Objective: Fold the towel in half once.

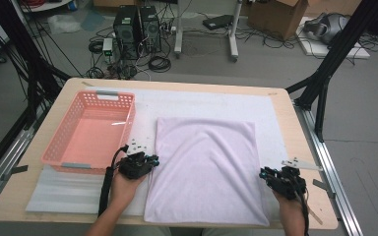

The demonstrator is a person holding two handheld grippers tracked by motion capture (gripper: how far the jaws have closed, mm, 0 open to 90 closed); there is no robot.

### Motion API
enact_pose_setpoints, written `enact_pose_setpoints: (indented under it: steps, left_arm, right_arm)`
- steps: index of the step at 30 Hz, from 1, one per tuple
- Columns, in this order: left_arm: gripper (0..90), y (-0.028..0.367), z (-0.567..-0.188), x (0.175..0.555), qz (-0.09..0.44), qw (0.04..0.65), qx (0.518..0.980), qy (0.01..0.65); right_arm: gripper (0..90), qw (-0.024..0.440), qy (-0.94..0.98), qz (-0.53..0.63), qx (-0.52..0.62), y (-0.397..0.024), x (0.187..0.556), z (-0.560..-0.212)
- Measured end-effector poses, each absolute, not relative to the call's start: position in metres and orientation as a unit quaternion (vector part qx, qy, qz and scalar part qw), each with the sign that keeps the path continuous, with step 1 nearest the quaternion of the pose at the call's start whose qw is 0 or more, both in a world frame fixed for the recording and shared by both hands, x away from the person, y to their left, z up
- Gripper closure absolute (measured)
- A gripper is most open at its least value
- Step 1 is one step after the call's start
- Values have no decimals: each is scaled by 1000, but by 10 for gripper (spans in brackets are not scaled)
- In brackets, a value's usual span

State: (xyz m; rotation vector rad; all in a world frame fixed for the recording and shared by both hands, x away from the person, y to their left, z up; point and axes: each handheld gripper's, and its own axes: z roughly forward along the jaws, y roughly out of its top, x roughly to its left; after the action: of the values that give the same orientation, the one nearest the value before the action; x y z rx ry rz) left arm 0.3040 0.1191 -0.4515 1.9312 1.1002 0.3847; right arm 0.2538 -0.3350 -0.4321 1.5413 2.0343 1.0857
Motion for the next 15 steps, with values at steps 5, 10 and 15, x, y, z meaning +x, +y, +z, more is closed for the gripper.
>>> enact_pose_setpoints:
  steps: [5, 10, 15]
  left_arm:
    - [868, 126, -449, 301, 167, 420, 776, 440]
    - [867, 135, -451, 300, 159, 429, 768, 448]
    - [866, 134, -451, 300, 160, 431, 767, 448]
  right_arm:
    - [731, 171, 731, 367, 549, -322, 277, -442]
    - [871, 209, 739, 331, 548, -317, 282, -441]
    - [850, 201, 719, 354, 563, -332, 278, -439]
